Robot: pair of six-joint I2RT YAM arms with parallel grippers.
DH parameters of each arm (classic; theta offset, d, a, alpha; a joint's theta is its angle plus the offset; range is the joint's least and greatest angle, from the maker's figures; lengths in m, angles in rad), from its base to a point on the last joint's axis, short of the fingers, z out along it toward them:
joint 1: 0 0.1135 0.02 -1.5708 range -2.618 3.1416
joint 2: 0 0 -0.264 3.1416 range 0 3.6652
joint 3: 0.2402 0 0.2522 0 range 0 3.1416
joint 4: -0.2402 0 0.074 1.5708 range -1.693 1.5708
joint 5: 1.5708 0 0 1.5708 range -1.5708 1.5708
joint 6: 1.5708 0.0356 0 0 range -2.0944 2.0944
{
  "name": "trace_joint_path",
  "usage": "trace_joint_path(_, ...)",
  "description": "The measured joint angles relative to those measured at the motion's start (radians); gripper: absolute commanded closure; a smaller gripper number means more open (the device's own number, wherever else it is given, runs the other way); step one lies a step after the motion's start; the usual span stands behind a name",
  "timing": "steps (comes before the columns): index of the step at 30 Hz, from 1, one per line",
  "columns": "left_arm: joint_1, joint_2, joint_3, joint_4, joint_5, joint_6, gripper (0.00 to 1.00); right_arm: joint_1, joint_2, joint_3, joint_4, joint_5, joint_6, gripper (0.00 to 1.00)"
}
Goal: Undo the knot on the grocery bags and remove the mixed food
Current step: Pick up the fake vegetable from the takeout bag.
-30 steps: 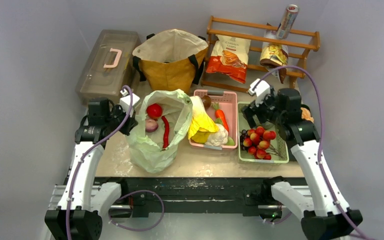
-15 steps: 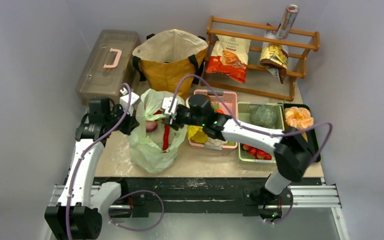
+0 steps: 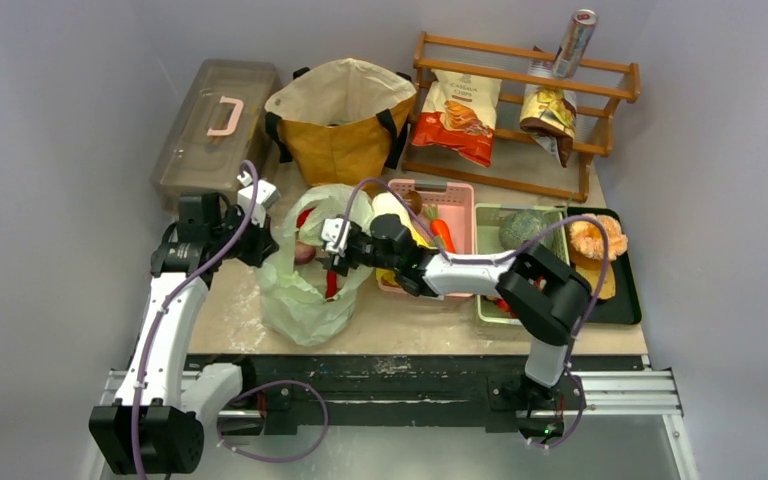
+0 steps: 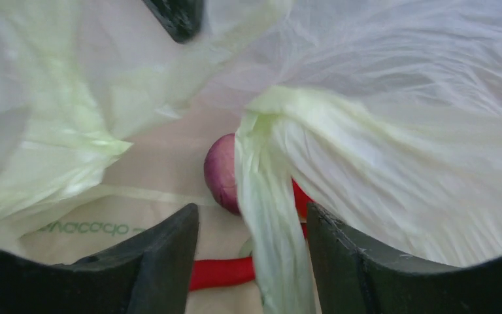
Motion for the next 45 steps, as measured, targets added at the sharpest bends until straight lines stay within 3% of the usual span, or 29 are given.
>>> trace_joint_path(2,0.000,0.012,0.009,-0.006,0.000,-0.003,1.00,0.001,-0.078,-0.055,0.006,-0.004,-0.004,0.31)
trace_joint_path(5,0.000,0.026,0.025,-0.012,0.000,-0.003,1.00,-0.006,-0.234,-0.121,-0.028,-0.005,-0.003,0.33)
trace_joint_path(8,0.000,0.025,0.036,-0.016,0.001,-0.002,1.00,-0.040,-0.442,-0.166,-0.120,-0.007,0.013,0.52)
trace_joint_path(11,0.000,0.024,0.038,-0.018,0.002,-0.002,1.00,-0.072,-0.617,-0.179,-0.215,-0.018,0.029,0.79)
trace_joint_path(14,0.000,0.024,0.038,-0.019,0.005,-0.003,1.00,-0.060,-0.690,-0.181,-0.274,-0.051,0.045,0.94)
trace_joint_path(17,0.000,0.024,0.038,-0.019,0.006,-0.003,1.00,-0.039,-0.640,-0.168,-0.303,-0.091,0.053,1.00)
trace_joint_path(23,0.000,0.024,0.038,-0.023,0.012,-0.002,1.00,-0.010,-0.302,-0.013,-0.385,-0.155,0.051,1.00)
trace_joint_path(30,0.000,0.010,0.038,-0.045,0.011,0.013,1.00,0.002,-0.107,0.032,-0.314,-0.013,0.057,1.00)
trace_joint_path(31,0.000,0.005,0.038,-0.046,0.011,0.013,1.00,0.002,-0.093,0.035,-0.291,0.011,0.056,0.92)
trace_joint_path(33,0.000,0.000,0.038,-0.045,0.011,0.013,1.00,0.002,-0.060,0.055,-0.255,0.039,0.050,0.65)
trace_joint_path(37,0.000,0.002,0.038,-0.045,0.012,0.013,1.00,-0.011,0.010,0.092,-0.196,-0.029,0.029,0.33)
trace_joint_path(39,0.000,0.006,0.038,-0.045,0.011,0.013,1.00,-0.014,0.038,0.096,-0.189,-0.083,0.010,0.26)
trace_joint_path(45,0.000,0.026,0.038,-0.045,0.012,0.014,1.00,-0.015,0.173,0.220,-0.196,-0.163,-0.017,0.25)
